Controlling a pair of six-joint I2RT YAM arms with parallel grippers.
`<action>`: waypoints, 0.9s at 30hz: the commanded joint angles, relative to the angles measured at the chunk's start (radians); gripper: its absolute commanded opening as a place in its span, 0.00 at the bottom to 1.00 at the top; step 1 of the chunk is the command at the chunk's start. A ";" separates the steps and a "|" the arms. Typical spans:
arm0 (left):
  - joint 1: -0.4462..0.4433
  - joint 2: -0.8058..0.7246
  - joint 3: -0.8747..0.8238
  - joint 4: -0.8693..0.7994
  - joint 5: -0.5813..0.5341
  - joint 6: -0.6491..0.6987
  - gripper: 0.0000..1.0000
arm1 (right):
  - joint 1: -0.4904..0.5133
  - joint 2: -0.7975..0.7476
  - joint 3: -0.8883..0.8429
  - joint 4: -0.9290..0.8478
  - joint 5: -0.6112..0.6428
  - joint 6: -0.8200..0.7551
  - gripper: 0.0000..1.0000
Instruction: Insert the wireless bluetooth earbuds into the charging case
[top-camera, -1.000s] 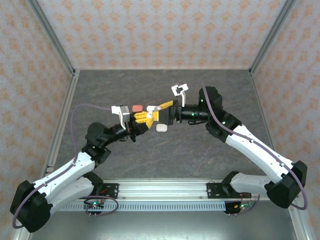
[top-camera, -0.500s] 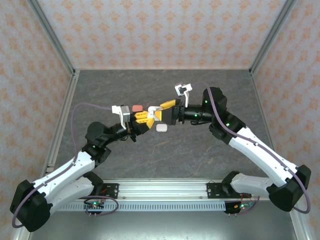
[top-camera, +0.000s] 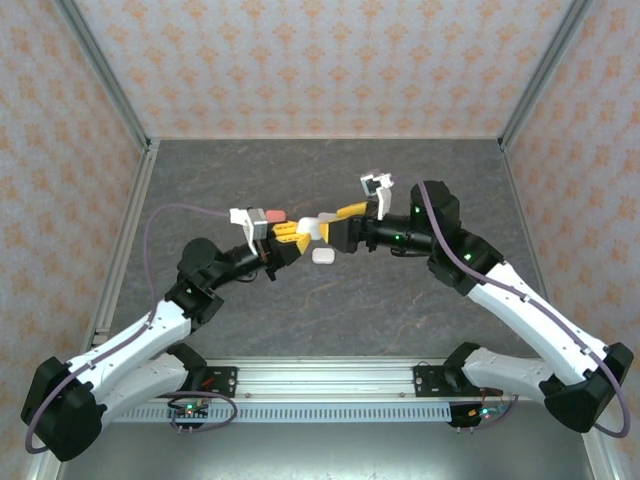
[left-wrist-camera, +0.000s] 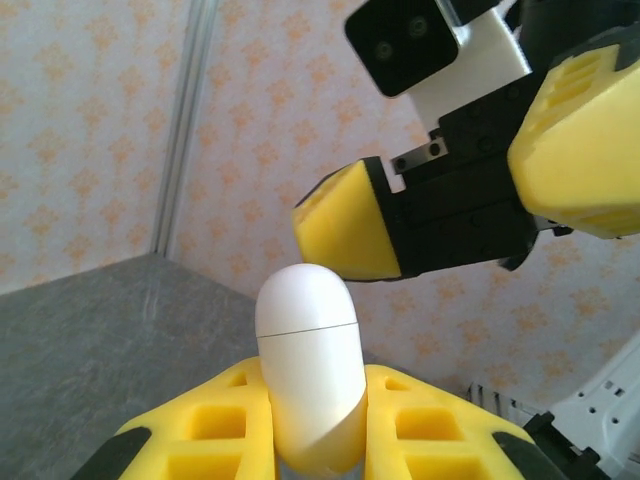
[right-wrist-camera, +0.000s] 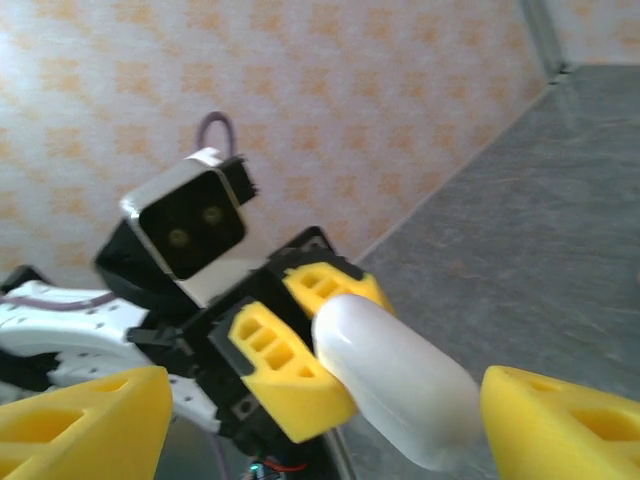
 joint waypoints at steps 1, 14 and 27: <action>-0.003 -0.004 0.058 -0.172 -0.080 0.041 0.00 | -0.012 -0.041 0.019 -0.104 0.264 -0.034 0.86; 0.264 0.166 0.014 -0.418 -0.055 -0.104 0.00 | -0.060 -0.066 -0.125 -0.142 0.527 0.053 0.99; 0.281 0.429 -0.023 -0.378 -0.120 -0.133 0.00 | -0.068 -0.021 -0.162 -0.134 0.529 0.070 0.99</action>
